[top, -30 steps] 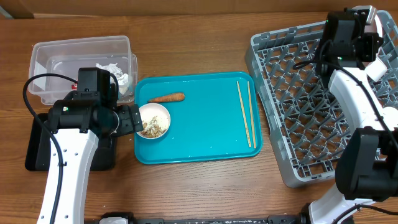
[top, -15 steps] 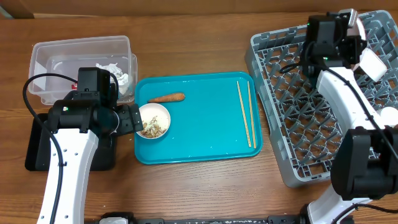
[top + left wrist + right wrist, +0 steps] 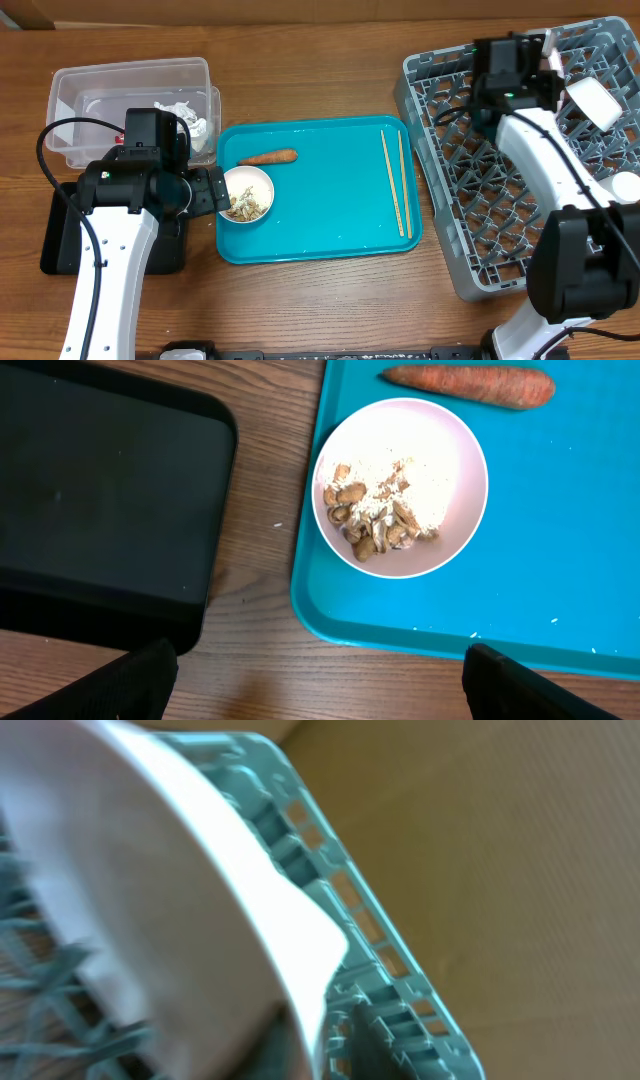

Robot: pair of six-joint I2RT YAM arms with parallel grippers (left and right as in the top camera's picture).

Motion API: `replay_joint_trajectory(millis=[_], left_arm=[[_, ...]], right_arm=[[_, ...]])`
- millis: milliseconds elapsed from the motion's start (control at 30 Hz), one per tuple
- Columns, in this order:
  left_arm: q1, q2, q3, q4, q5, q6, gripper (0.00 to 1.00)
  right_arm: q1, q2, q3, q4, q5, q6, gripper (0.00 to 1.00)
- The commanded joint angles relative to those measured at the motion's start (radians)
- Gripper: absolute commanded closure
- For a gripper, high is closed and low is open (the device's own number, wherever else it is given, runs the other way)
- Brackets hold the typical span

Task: Sort waste into correct bins and load items into the dishwasher
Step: 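Carry the white plate into the back of the dish rack with right gripper, then move the right gripper to the chopsticks on the tray and grasp them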

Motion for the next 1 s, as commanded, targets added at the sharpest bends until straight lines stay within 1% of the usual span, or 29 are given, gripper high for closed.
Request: replay_joint_trajectory(millis=[0, 67, 100, 167, 233, 300, 400, 500, 600, 700, 800, 867, 967], left_arm=[[0.004, -0.01, -0.005, 0.004, 0.008, -0.021, 0.07], [0.004, -0.01, -0.005, 0.004, 0.008, -0.021, 0.07], [0.004, -0.01, -0.005, 0.003, 0.008, -0.021, 0.07], [0.004, -0.01, -0.005, 0.003, 0.008, -0.021, 0.07], [0.004, -0.01, -0.005, 0.003, 0.008, -0.021, 0.07], [0.004, -0.01, -0.005, 0.003, 0.008, -0.021, 0.06], [0.004, -0.01, -0.005, 0.003, 0.008, -0.021, 0.06], [0.004, -0.01, -0.005, 0.002, 0.008, -0.021, 0.05], [0.004, -0.01, -0.005, -0.004, 0.008, -0.021, 0.04], [0.004, -0.01, -0.005, -0.006, 0.008, -0.021, 0.03], [0.004, -0.01, -0.005, -0.002, 0.012, -0.021, 0.02], [0.004, -0.01, -0.005, 0.0, 0.012, -0.021, 0.02], [0.004, -0.01, -0.005, -0.003, 0.012, -0.021, 0.0]], right_arm=[[0.048, 0.005, 0.012, -0.011, -0.009, 0.016, 0.43], [0.061, 0.005, 0.012, -0.04, -0.009, 0.016, 0.33], [0.066, 0.005, 0.012, -0.064, -0.009, 0.018, 0.3], [0.073, 0.005, 0.012, -0.106, -0.01, 0.053, 0.27], [0.078, 0.002, 0.013, -0.156, -0.016, 0.121, 0.24], [0.085, -0.011, 0.013, -0.211, -0.082, 0.163, 0.24], [0.097, -0.05, 0.013, -0.272, -0.225, 0.225, 0.23], [0.103, -0.119, 0.013, -0.312, -0.404, 0.251, 0.22], [0.103, -0.219, 0.013, -0.347, -0.637, 0.251, 0.21], [0.103, -0.316, 0.013, -0.373, -0.927, 0.251, 0.2], [0.104, -0.362, 0.013, -0.39, -1.163, 0.251, 0.2], [0.109, -0.359, 0.013, -0.412, -1.225, 0.251, 0.2], [0.131, -0.327, 0.013, -0.461, -1.229, 0.25, 0.2]])
